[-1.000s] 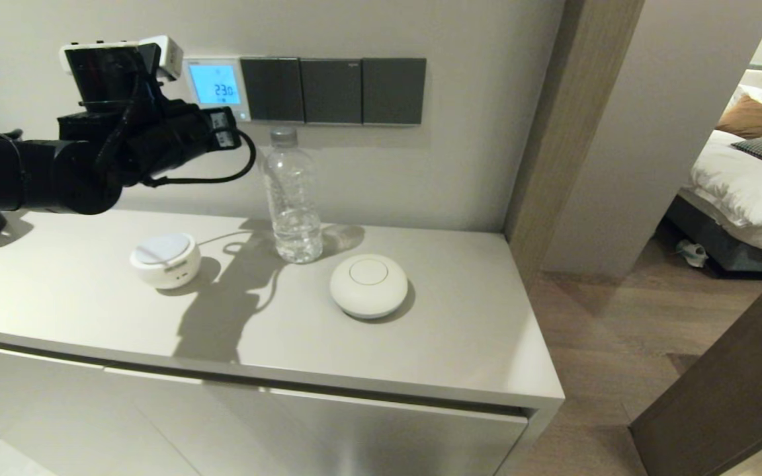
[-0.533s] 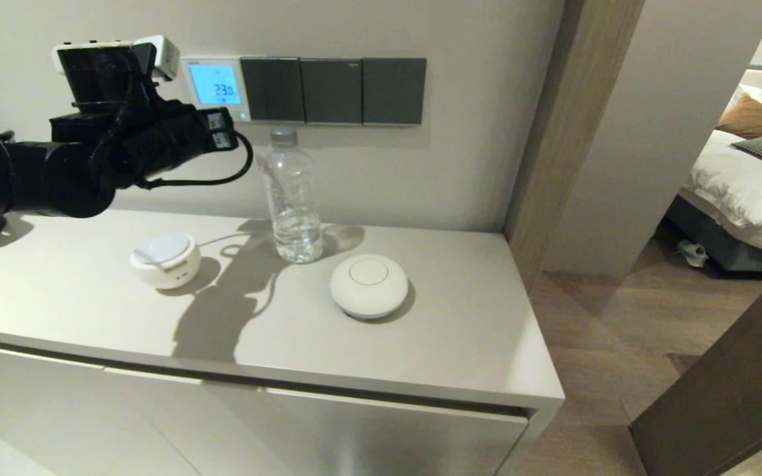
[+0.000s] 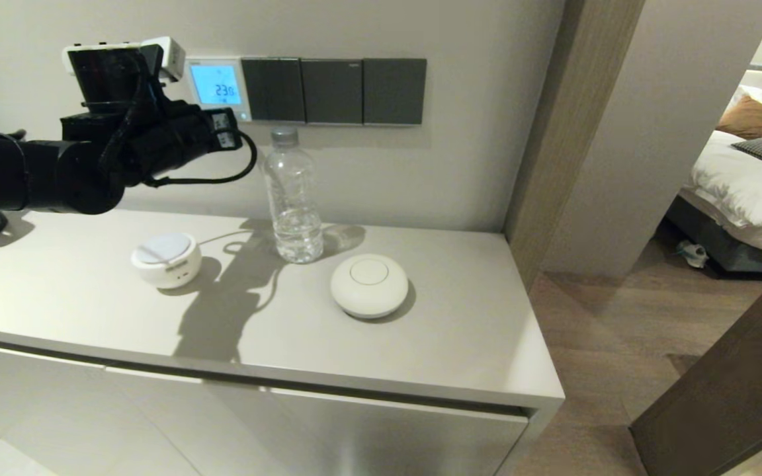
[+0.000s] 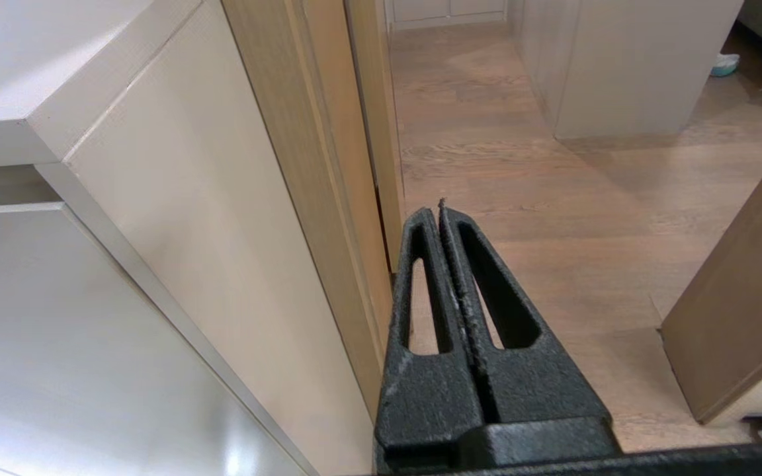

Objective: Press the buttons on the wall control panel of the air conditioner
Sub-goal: Press the temperature increase button

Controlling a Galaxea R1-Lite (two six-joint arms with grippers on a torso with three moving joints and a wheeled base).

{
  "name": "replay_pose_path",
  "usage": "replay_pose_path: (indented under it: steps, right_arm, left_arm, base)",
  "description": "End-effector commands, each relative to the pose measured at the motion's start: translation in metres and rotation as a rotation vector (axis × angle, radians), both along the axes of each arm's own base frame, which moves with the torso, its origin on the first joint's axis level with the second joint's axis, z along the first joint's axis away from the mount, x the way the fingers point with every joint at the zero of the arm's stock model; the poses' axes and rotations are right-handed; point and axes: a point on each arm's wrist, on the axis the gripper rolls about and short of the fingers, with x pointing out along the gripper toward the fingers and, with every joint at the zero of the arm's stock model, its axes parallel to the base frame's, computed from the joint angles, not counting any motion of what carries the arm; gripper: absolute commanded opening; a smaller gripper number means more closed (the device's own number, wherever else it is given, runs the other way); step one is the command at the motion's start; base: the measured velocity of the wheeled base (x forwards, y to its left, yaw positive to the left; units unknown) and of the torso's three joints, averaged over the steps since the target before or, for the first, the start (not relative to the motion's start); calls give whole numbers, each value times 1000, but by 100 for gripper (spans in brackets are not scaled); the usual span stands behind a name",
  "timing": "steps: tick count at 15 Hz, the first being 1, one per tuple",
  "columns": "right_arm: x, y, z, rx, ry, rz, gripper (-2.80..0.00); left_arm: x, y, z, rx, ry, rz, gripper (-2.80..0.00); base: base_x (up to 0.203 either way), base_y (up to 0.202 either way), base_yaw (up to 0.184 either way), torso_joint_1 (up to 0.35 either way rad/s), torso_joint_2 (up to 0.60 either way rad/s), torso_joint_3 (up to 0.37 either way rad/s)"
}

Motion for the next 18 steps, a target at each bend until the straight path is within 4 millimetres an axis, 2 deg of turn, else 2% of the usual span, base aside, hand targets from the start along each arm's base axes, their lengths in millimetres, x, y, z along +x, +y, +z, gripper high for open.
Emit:
replay_pose_path:
  steps: [1,11,18]
  right_arm:
    - [0,0,-1,0,3,0,-280]
    - [0,0,-1,0,3,0,-280]
    - [0,0,0,0,2,0,-280]
  left_arm:
    - [5,-1,-2,-1,-1,-1,-280]
    - [-9,2,1,-4,-9,5,-280]
    - [-6,1,-1,-2,-5,5,-280]
  base:
    - [0,0,0,0,0,0]
    - [0,0,0,0,0,0]
    - [0,0,0,0,0,0]
